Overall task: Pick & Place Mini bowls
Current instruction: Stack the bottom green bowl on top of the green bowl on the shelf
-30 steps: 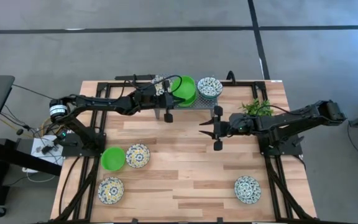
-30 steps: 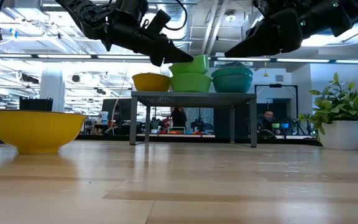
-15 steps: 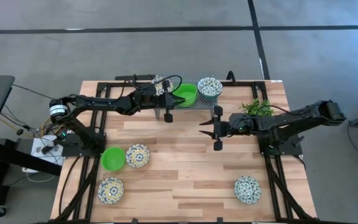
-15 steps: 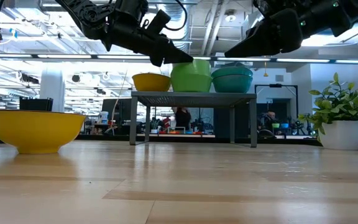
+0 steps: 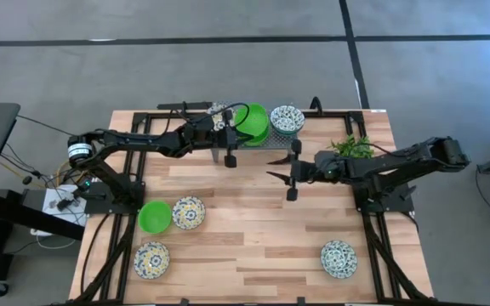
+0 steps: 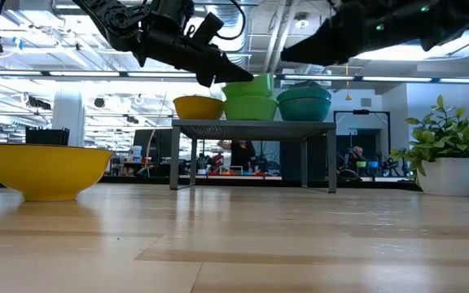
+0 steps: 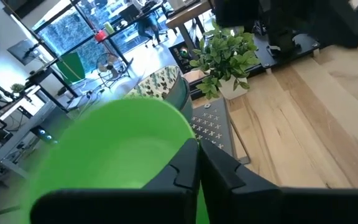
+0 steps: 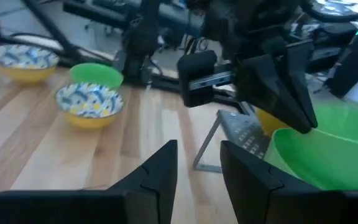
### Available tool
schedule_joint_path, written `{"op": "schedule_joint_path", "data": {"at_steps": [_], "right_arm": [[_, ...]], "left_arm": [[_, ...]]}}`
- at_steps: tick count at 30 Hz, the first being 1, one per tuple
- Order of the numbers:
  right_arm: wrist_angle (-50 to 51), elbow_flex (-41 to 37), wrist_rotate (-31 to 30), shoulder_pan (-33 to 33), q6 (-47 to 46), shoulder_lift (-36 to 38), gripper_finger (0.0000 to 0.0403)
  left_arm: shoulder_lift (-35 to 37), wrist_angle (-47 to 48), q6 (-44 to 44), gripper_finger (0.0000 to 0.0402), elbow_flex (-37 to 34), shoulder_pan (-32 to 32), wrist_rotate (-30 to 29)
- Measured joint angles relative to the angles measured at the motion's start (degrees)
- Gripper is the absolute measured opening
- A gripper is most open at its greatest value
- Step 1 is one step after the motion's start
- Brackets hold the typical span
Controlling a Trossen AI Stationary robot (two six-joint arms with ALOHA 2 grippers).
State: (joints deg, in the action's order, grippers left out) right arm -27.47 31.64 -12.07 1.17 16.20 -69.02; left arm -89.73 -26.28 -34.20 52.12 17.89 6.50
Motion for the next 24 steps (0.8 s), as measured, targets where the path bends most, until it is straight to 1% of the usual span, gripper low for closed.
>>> {"op": "schedule_joint_path", "data": {"at_steps": [2, 7, 12, 14, 17, 19, 22, 24], "right_arm": [[-3.46, 0.04, -1.15, -0.88, -1.65, -2.38, 0.0108], [-4.31, 2.65, -4.59, -2.9, -2.35, -7.46, 0.0069], [-4.28, 5.44, -5.82, -2.9, -2.43, -9.88, 0.0021], [-4.28, 5.83, -6.93, -2.63, -2.57, -10.07, 0.0006], [-3.1, 5.84, -7.69, -2.21, -2.33, -9.43, 0.0008], [-2.48, 5.84, -7.69, -2.02, -2.33, -8.69, 0.0011], [-1.6, 5.84, -7.66, -1.9, -2.31, -7.36, 0.0009], [-0.79, 5.88, -7.69, -1.92, -2.33, -6.62, 0.0004]], "left_arm": [[-0.02, 0.06, -0.04, 0.0012, 0.0, -0.16, -0.01], [-0.02, 0.02, -0.02, 0.0008, 0.0, -0.26, 0.02], [-0.02, 0.29, -0.03, 0.0015, 0.0, -0.34, -0.04], [-0.02, 1.02, -0.38, 0.0017, 0.0, -0.65, -1.82], [0.31, 1.13, -3.99, 0.0015, 0.0, -1.99, -6.72], [0.81, 0.85, -5.74, 0.0011, 0.04, -3.14, -7.49], [1.7, 1.35, -5.87, 0.001, 0.12, -4.61, -7.6], [2.1, 2.34, -5.88, 0.0011, 0.11, -5.05, -10.17]]}}
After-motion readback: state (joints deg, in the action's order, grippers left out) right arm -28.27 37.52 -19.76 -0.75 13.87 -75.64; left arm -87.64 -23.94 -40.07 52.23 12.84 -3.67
